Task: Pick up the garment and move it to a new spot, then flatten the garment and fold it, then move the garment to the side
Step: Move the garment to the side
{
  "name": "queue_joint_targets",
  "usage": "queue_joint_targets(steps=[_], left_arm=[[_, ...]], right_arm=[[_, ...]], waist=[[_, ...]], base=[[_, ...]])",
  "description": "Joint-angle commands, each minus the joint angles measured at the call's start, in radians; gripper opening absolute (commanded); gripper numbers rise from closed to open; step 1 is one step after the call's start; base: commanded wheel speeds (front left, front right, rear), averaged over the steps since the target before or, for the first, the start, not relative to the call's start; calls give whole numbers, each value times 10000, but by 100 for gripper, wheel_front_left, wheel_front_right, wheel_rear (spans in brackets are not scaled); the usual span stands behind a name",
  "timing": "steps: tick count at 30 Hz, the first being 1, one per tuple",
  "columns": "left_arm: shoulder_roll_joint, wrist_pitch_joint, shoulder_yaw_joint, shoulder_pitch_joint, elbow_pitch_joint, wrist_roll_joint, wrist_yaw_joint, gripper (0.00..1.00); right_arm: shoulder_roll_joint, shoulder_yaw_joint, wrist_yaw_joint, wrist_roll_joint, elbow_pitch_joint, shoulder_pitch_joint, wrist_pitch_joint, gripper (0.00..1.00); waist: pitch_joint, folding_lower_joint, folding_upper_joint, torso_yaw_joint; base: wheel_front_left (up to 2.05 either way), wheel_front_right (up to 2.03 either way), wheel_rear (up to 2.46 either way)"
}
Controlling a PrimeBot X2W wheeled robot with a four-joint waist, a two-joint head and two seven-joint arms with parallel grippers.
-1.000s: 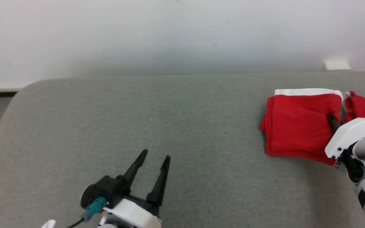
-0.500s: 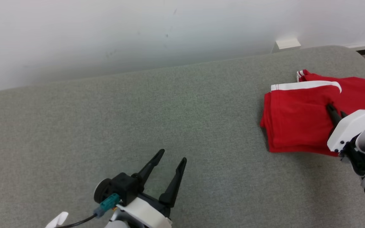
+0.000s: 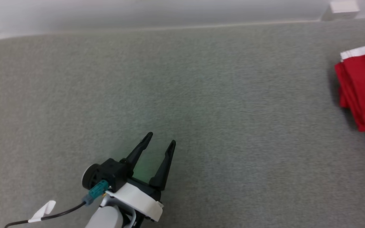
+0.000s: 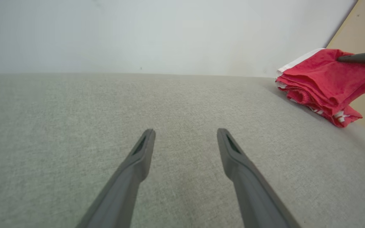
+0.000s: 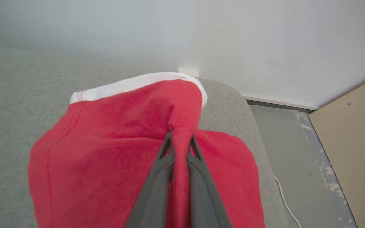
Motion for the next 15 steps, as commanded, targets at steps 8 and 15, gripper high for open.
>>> queue_joint_targets(steps=[8, 15], left_arm=[[-60, 9, 51, -376, -128, -154, 15, 100], [19, 9, 229, -312, 1, -224, 15, 100]], right_arm=[[-634, 209, -27, -474, 968, 194, -125, 0], [-419, -218, -29, -908, 2452, -139, -1043, 100]], waist=[[675, 0, -1, 844], [547, 0, -1, 892]], base=[[0, 0, 0], [0, 0, 0]])
